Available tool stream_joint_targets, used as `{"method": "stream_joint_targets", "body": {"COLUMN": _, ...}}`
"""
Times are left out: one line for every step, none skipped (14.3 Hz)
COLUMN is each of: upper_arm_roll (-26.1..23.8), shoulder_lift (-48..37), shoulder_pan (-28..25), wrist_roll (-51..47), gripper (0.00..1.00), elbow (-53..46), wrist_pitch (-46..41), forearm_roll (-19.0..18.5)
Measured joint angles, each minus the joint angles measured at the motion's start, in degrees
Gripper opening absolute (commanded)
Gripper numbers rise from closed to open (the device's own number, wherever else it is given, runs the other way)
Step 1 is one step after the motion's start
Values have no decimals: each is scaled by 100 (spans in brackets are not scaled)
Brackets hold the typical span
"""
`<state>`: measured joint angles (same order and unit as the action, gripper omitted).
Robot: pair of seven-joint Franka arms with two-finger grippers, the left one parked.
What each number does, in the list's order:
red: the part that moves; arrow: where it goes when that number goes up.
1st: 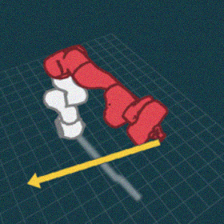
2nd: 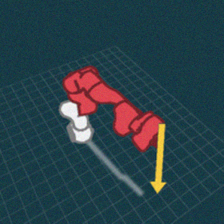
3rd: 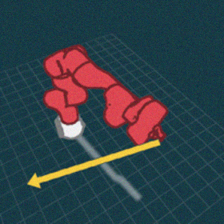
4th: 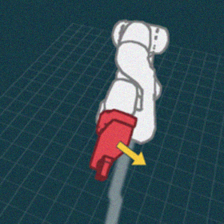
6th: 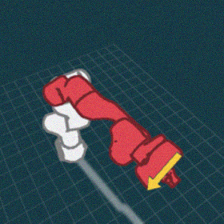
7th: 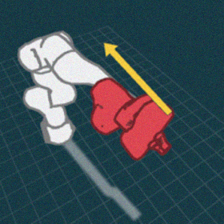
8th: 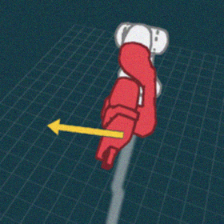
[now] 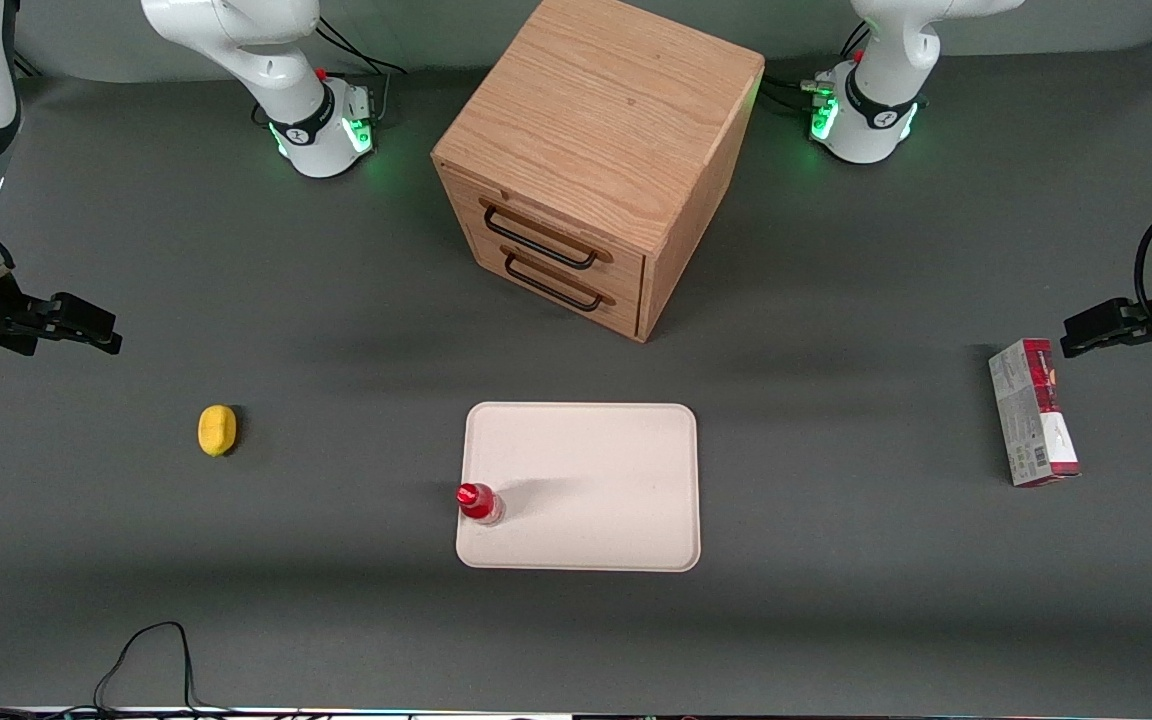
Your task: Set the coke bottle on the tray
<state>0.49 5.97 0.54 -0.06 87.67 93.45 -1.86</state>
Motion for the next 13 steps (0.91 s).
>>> {"method": "stream_joint_targets", "body": {"upper_arm_roll": 3, "shoulder_lift": 0, "shoulder_pan": 0, "wrist_roll": 0, "gripper": 100, "elbow": 1, "wrist_pitch": 0, "forearm_roll": 0}}
{"method": "stream_joint_targets", "body": {"upper_arm_roll": 9, "shoulder_lift": 0, "shoulder_pan": 0, "wrist_roll": 0, "gripper": 100, "elbow": 1, "wrist_pitch": 0, "forearm_roll": 0}}
{"method": "stream_joint_targets", "body": {"upper_arm_roll": 13, "shoulder_lift": -1, "shoulder_pan": 0, "wrist_roll": 0, "gripper": 100, "elbow": 0, "wrist_pitch": 1, "forearm_roll": 0}}
{"method": "stream_joint_targets", "body": {"upper_arm_roll": 15, "shoulder_lift": -2, "shoulder_pan": 0, "wrist_roll": 0, "gripper": 100, "elbow": 0, "wrist_pitch": 1, "forearm_roll": 0}}
{"method": "stream_joint_targets", "body": {"upper_arm_roll": 17, "shoulder_lift": -2, "shoulder_pan": 0, "wrist_roll": 0, "gripper": 100, "elbow": 0, "wrist_pitch": 3, "forearm_roll": 0}}
{"method": "stream_joint_targets", "body": {"upper_arm_roll": 18, "shoulder_lift": -2, "shoulder_pan": 0, "wrist_roll": 0, "gripper": 100, "elbow": 0, "wrist_pitch": 9, "forearm_roll": 0}}
{"method": "stream_joint_targets", "body": {"upper_arm_roll": 18, "shoulder_lift": -2, "shoulder_pan": 0, "wrist_roll": 0, "gripper": 100, "elbow": 0, "wrist_pitch": 14, "forearm_roll": 0}}
{"method": "stream_joint_targets", "body": {"upper_arm_roll": 19, "shoulder_lift": -2, "shoulder_pan": 0, "wrist_roll": 0, "gripper": 100, "elbow": 0, "wrist_pitch": 15, "forearm_roll": 0}}
{"method": "stream_joint_targets", "body": {"upper_arm_roll": 19, "shoulder_lift": -2, "shoulder_pan": 0, "wrist_roll": 0, "gripper": 100, "elbow": 0, "wrist_pitch": 15, "forearm_roll": 0}}
{"method": "stream_joint_targets", "body": {"upper_arm_roll": 19, "shoulder_lift": -2, "shoulder_pan": 0, "wrist_roll": 0, "gripper": 100, "elbow": 0, "wrist_pitch": 15, "forearm_roll": 0}}
{"method": "stream_joint_targets", "body": {"upper_arm_roll": 19, "shoulder_lift": -2, "shoulder_pan": 0, "wrist_roll": 0, "gripper": 100, "elbow": 0, "wrist_pitch": 7, "forearm_roll": 0}}
{"method": "stream_joint_targets", "body": {"upper_arm_roll": 19, "shoulder_lift": -3, "shoulder_pan": 0, "wrist_roll": 0, "gripper": 100, "elbow": -1, "wrist_pitch": -37, "forearm_roll": 0}}
{"method": "stream_joint_targets", "body": {"upper_arm_roll": 19, "shoulder_lift": -5, "shoulder_pan": 0, "wrist_roll": 0, "gripper": 100, "elbow": -6, "wrist_pitch": -149, "forearm_roll": 0}}
